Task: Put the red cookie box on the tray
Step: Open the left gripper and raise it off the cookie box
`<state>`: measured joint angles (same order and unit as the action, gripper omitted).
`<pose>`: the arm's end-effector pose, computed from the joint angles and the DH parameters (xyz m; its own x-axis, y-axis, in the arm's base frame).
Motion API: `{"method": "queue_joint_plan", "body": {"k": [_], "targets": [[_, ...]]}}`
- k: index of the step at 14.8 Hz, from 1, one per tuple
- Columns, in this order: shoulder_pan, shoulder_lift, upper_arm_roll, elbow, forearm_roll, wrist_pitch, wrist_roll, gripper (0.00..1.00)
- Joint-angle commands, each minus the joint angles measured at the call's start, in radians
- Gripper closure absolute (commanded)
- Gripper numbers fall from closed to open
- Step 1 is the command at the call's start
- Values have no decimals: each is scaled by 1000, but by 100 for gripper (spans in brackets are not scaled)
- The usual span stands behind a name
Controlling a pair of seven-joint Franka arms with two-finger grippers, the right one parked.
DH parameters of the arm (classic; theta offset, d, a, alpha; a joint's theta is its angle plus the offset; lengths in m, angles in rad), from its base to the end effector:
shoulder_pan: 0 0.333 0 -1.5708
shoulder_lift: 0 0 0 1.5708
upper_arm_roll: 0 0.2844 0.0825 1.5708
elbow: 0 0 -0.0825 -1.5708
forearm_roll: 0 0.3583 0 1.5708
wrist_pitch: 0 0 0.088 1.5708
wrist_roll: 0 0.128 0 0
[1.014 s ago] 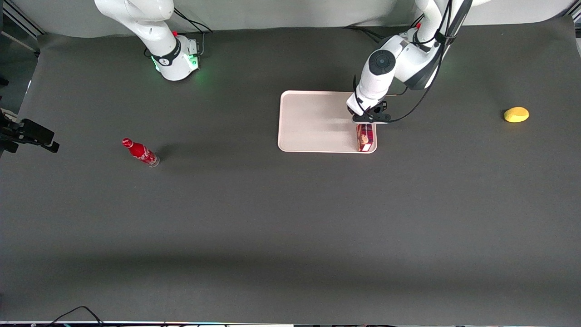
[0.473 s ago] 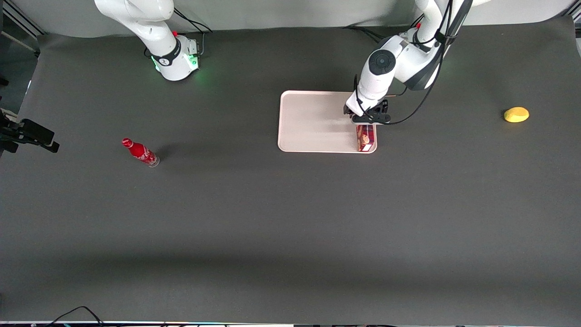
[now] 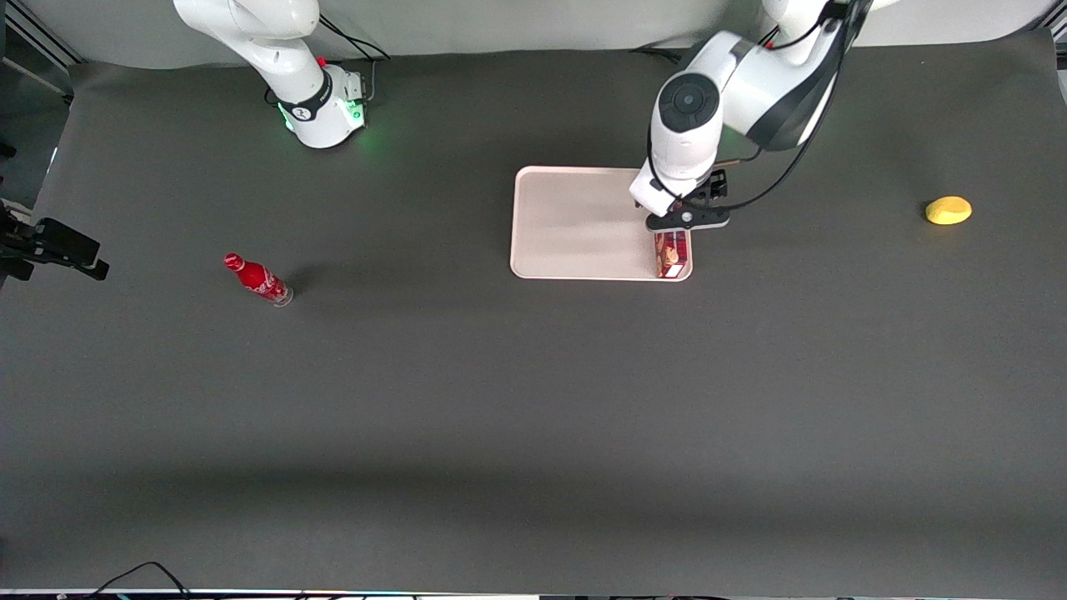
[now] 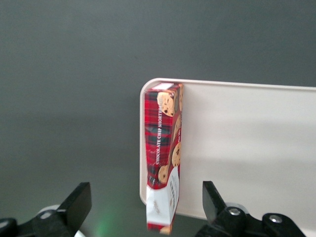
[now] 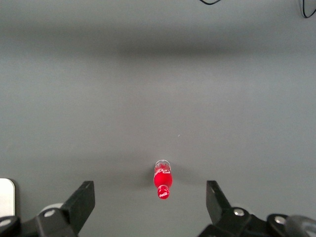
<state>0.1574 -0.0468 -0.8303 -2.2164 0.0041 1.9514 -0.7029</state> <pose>0.3678 -0.2925 0.3360 0.9873 0.0460 -0.1519 0.0184 -0.9838 -0.1784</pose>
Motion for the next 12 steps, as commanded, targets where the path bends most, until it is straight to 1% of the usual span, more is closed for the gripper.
{"method": "queue_joint_plan", "body": {"k": [1,2,3,5,6,8,9,12], "targets": [[-1,2,123,310,-16,-290,150,0],[-16,2,196,375,-16,-327,205,0],[-56,5,279,432,-16,-350,254,0],[-145,12,475,522,-3,-365,312,0],[-157,13,534,552,7,-362,335,0],[-156,41,595,628,75,-361,454,0],[-148,56,614,653,82,-359,491,0],[-95,90,628,647,79,-339,514,0]]}}
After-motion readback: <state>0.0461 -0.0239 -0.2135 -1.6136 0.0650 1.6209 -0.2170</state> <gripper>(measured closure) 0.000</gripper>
